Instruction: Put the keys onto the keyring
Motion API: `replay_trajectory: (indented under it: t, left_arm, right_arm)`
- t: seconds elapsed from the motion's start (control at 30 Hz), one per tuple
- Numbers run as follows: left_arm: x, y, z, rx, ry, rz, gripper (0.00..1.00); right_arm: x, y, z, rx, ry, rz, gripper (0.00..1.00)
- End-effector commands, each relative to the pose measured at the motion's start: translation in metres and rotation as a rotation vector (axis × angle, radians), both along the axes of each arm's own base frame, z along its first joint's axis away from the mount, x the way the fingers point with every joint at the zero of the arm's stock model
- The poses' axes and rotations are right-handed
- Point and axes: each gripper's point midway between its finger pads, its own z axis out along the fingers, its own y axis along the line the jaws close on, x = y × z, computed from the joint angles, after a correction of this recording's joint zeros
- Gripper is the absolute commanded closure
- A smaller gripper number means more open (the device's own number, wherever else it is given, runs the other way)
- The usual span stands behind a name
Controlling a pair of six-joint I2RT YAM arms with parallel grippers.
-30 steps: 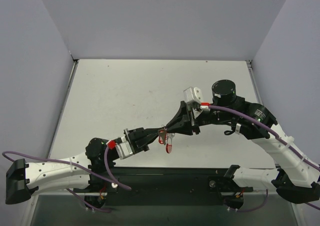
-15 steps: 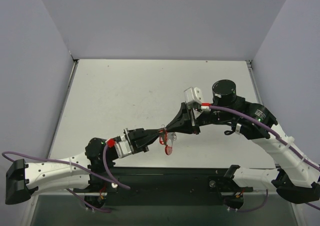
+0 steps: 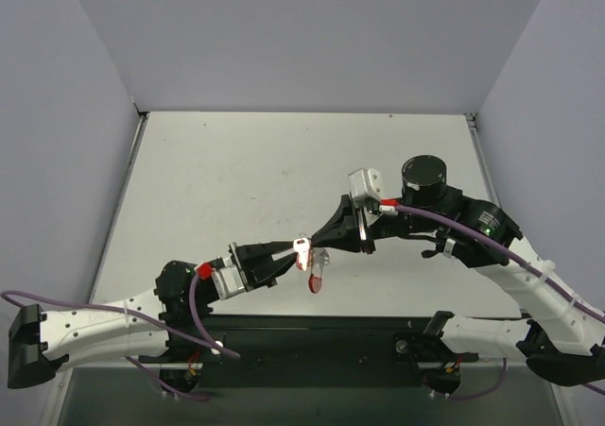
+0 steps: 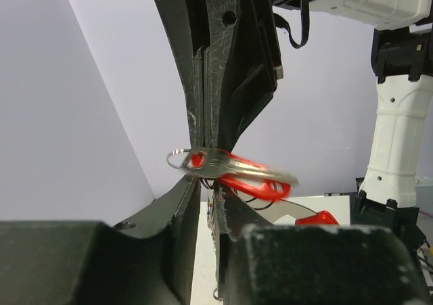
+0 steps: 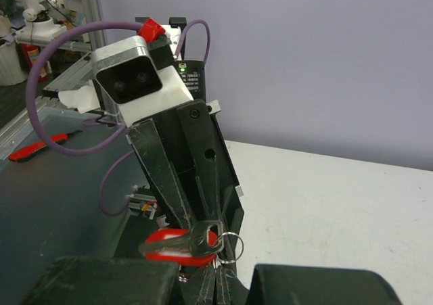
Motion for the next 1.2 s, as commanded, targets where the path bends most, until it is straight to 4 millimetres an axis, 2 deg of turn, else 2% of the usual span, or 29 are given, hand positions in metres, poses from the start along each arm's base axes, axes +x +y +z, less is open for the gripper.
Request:
replay_trajectory:
  t: [0.0,0.07,0.17,0.47,0.67,0.83,0.97,1.07,1.1,1.13,1.17]
  left_arm:
    - [-0.008,0.028,0.054,-0.167,-0.072,0.020,0.71]
    - [-0.007,0.028,0.054,-0.162,-0.073,0.024,0.64]
    - [-0.006,0.027,0.053,-0.152,-0.076,0.029,0.60]
    - [0.000,0.030,0.043,-0.116,-0.057,0.068,0.58]
    - [0.002,0.039,0.037,-0.092,-0.040,0.091,0.57]
    - [0.001,0.049,0.034,-0.057,-0.035,0.109,0.50]
    - [0.000,0.055,0.031,-0.037,-0.030,0.116,0.41]
    - [-0.001,0.056,0.033,-0.011,-0.040,0.115,0.39]
    - [-0.001,0.050,0.024,0.045,-0.039,0.111,0.39]
    - [-0.003,0.052,0.036,0.051,-0.053,0.107,0.39]
    - [-0.002,0.048,0.035,0.087,-0.056,0.106,0.39]
  right_arm:
    - [0.008,-0.004,0.009,0.037,-0.044,-0.054,1.00]
    - [0.009,-0.004,0.009,0.041,-0.048,-0.060,1.00]
    - [0.010,-0.004,0.009,0.045,-0.050,-0.065,1.00]
    - [0.012,-0.005,0.008,0.050,-0.055,-0.084,1.00]
    - [0.013,-0.007,0.008,0.049,-0.061,-0.097,1.00]
    - [0.014,-0.007,0.006,0.046,-0.062,-0.097,1.00]
    - [0.016,-0.006,0.007,0.045,-0.066,-0.101,1.00]
    - [0.017,-0.005,0.007,0.043,-0.066,-0.101,1.00]
    - [0.018,-0.005,0.006,0.041,-0.066,-0.102,1.00]
    - [0.017,-0.005,0.007,0.043,-0.067,-0.099,1.00]
    - [0.017,-0.004,0.006,0.039,-0.064,-0.096,1.00]
